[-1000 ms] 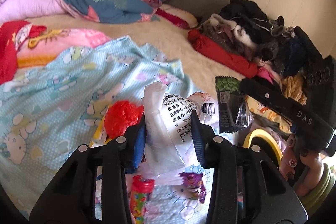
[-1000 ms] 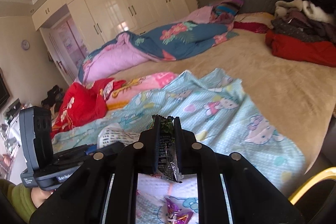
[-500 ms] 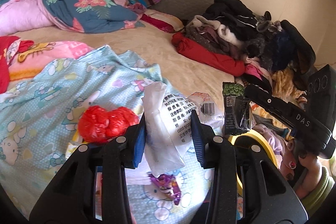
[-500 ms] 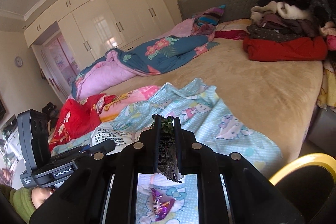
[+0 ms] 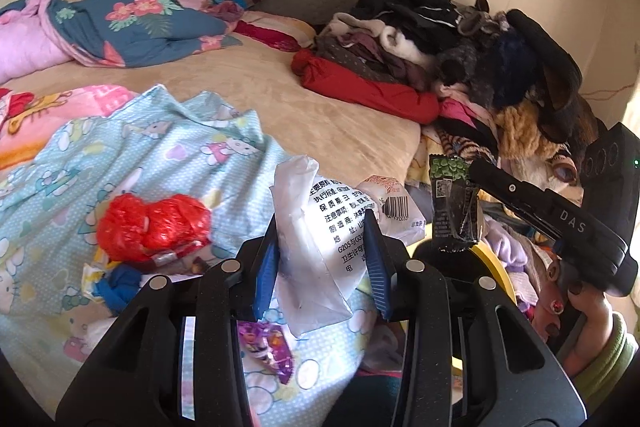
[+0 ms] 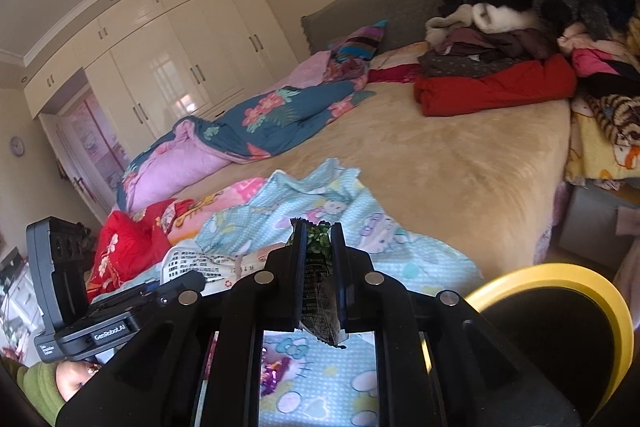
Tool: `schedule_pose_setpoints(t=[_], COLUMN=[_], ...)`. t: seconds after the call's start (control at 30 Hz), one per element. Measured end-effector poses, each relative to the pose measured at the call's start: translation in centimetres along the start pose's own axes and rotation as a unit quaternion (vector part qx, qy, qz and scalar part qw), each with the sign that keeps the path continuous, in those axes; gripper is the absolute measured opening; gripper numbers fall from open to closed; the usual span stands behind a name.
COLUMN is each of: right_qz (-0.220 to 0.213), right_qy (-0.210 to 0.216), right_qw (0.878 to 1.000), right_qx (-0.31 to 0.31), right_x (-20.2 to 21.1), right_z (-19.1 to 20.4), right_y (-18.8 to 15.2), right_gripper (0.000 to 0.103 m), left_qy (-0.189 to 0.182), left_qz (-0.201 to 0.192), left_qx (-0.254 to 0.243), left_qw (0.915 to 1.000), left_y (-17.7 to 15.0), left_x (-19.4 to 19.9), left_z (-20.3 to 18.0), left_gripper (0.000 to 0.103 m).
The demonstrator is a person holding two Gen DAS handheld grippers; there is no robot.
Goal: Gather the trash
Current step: 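Carry both items over the yellow-rimmed bin and open both tools to drop them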
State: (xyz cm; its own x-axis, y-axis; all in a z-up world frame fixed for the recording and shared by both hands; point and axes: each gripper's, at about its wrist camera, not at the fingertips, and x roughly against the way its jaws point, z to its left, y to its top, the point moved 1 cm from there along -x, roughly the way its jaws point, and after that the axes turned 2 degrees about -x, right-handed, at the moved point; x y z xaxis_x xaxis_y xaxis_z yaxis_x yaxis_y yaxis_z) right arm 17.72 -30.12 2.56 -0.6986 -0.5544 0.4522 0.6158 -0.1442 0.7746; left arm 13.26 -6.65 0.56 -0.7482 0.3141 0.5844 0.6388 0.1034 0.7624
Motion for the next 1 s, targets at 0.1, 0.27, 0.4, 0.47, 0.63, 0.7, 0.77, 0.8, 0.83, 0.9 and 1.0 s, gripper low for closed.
schedule_pose_setpoints(t=[0.1,0.27,0.4,0.47,0.63,0.7,0.77,0.8,0.83,0.9,1.0], right_qz=[-0.005,-0.012,-0.020,-0.022,-0.031,-0.034,-0.037,-0.039,-0.040,-0.039,-0.038], right_qy=[-0.013,-0.037,-0.058,-0.064,-0.086,-0.094,-0.101,-0.106,-0.110,-0.117,-0.131], right_qw=[1.000,0.999,0.998,0.997,0.995,0.994,0.992,0.992,0.991,0.990,0.988], right_qx=[-0.006,-0.012,-0.024,-0.030,-0.047,-0.054,-0.058,-0.061,-0.063,-0.068,-0.071], right_x=[1.0,2.4,3.9,4.4,6.0,6.6,7.1,7.4,7.6,7.9,8.2], right_z=[-1.2,-2.9,-4.8,-5.6,-8.0,-8.9,-9.6,-10.1,-10.4,-11.0,-11.9], right_y=[-0.3,-0.9,-1.4,-1.6,-2.1,-2.3,-2.5,-2.6,-2.8,-3.1,-3.5], right_gripper=[0.012,0.012,0.012,0.012,0.012,0.012,0.012,0.012,0.012,0.012,0.012], left_qy=[-0.007,-0.016,-0.025,-0.028,-0.037,-0.040,-0.045,-0.046,-0.050,-0.052,-0.056], left_qz=[0.006,0.017,0.028,0.032,0.044,0.049,0.055,0.057,0.061,0.066,0.073], left_qx=[-0.008,-0.024,-0.038,-0.046,-0.063,-0.066,-0.074,-0.077,-0.081,-0.086,-0.095], left_qw=[0.9999,0.9995,0.9986,0.9980,0.9964,0.9958,0.9947,0.9943,0.9936,0.9927,0.9911], left_y=[-0.3,-0.9,-1.6,-1.8,-2.5,-2.8,-3.2,-3.3,-3.5,-3.8,-4.4], left_x=[-0.4,-1.1,-1.8,-2.1,-2.9,-3.2,-3.5,-3.7,-3.9,-4.3,-4.8], left_z=[-1.1,-2.9,-4.4,-5.0,-6.6,-7.2,-7.9,-8.2,-8.6,-9.1,-9.9], left_gripper=[0.031,0.031,0.031,0.031,0.031,0.031,0.031,0.031,0.031,0.031,0.031])
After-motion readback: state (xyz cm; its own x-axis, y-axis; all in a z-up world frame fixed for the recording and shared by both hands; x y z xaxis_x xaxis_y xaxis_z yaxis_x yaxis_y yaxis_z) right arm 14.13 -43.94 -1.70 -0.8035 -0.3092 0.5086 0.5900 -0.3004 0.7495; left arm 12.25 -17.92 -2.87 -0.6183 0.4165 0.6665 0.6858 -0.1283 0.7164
